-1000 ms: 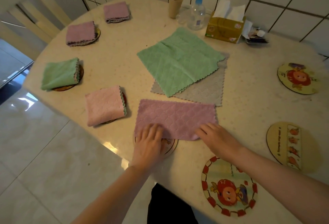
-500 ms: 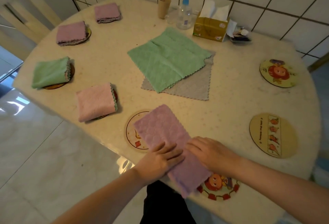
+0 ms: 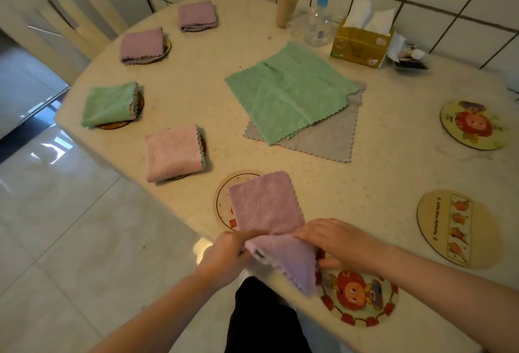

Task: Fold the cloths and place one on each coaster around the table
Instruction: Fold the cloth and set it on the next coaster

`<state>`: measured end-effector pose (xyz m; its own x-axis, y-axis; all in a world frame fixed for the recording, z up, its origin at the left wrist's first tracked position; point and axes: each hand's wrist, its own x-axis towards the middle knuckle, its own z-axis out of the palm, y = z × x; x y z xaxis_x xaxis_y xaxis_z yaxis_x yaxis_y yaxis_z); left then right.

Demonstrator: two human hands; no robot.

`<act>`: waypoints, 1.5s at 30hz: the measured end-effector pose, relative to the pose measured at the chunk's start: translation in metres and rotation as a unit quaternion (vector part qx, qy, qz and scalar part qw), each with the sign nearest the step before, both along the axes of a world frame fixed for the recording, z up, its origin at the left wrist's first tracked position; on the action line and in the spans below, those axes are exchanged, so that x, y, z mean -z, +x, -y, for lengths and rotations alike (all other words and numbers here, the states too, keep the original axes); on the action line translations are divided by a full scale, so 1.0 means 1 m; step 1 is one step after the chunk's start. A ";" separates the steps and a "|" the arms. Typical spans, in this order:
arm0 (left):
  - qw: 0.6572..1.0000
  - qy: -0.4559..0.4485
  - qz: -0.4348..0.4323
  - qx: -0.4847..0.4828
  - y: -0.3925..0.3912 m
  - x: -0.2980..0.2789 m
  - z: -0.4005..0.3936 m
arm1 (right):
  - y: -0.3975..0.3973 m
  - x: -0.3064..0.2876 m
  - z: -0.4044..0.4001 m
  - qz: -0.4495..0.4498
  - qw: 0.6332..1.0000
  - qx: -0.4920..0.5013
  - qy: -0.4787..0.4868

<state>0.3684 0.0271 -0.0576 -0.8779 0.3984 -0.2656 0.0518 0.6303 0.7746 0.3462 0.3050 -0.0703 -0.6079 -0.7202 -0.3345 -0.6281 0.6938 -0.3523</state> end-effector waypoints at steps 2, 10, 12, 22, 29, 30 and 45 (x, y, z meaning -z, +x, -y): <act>0.993 0.011 0.060 -0.104 -0.012 0.000 -0.004 | -0.004 -0.008 0.006 0.074 0.990 0.114 -0.048; 0.865 0.214 0.276 -0.362 -0.040 0.005 0.002 | -0.033 0.011 0.048 0.098 0.888 0.413 -0.180; 0.872 0.185 0.255 -0.375 -0.039 0.009 -0.002 | -0.035 0.011 0.052 0.061 0.895 0.418 -0.144; 0.912 -0.007 0.112 -0.395 -0.035 0.014 -0.013 | -0.045 0.001 0.064 0.054 0.888 0.454 -0.056; 0.914 -0.024 0.118 -0.388 -0.065 0.002 -0.008 | -0.063 -0.013 0.083 0.124 0.832 0.536 -0.074; 0.904 -0.009 0.145 -0.403 -0.071 -0.001 -0.011 | -0.067 -0.015 0.087 0.155 0.815 0.552 -0.080; 0.841 0.177 0.228 -0.457 -0.080 -0.015 0.020 | -0.071 -0.027 0.099 0.295 0.768 0.532 -0.199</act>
